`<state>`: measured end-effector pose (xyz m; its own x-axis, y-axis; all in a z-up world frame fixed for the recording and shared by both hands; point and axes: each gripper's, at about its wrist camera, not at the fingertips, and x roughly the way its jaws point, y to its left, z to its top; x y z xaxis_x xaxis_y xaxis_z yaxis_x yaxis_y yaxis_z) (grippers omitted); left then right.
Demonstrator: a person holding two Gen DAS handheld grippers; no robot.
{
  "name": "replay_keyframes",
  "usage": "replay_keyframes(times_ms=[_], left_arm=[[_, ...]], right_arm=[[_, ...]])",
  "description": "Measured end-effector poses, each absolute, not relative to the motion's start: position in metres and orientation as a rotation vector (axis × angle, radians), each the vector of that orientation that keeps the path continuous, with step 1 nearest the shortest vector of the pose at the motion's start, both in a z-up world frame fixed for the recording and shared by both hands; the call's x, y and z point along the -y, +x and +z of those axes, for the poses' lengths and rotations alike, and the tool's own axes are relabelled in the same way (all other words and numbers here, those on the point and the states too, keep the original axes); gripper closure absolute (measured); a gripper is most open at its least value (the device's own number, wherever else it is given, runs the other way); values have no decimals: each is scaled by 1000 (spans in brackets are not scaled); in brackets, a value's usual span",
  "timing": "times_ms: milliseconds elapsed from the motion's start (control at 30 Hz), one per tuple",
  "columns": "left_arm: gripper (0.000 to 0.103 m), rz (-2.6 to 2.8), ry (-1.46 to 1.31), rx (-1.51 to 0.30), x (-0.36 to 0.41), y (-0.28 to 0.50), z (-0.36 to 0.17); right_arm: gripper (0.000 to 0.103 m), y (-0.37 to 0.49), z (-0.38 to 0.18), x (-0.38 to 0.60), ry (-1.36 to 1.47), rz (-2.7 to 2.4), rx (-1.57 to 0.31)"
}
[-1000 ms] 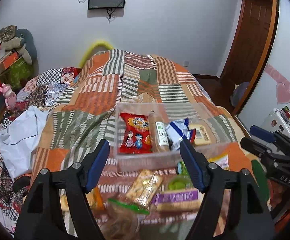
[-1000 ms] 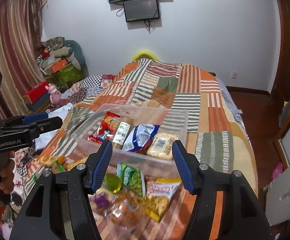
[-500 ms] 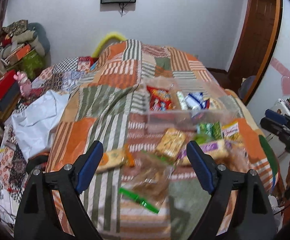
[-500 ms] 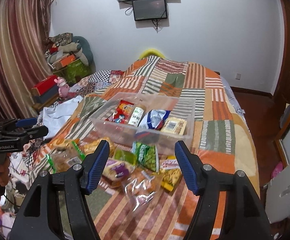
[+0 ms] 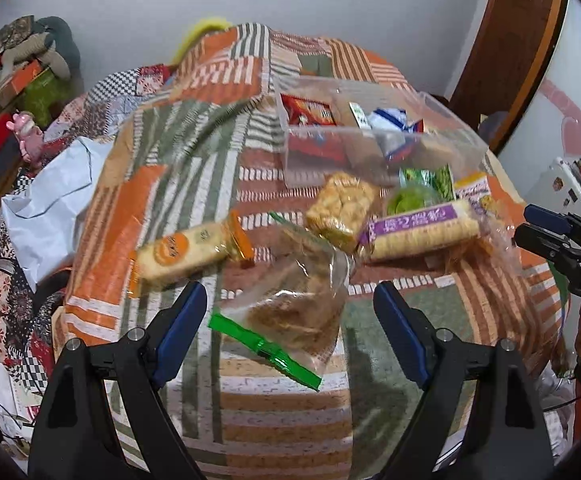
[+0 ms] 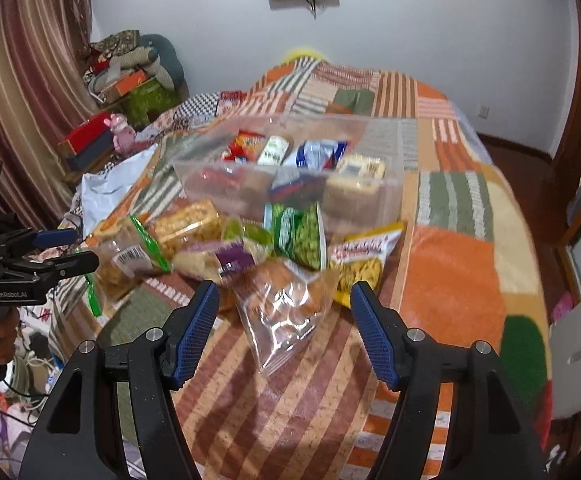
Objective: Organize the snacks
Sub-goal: 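Grasp the bagged cookies with green clip using the left tool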
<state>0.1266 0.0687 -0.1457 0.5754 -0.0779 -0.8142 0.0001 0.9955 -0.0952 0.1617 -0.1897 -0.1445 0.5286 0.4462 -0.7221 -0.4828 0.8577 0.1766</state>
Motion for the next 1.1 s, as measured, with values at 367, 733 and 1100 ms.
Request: replay_keyframes(times_ms=[367,733,1100], left_arm=[[17,-44,-104,-1000,-71,140,-168],[17,-63,-167,-1047,-74,153,-194],[45,-100,-185,-1004,-70,151,-190]], right_arm=[[38,175,-163,173,-67,588,-913],[36,182,-176,161,-50,625,-959],[45,177,-174,168,-20,618,-936]])
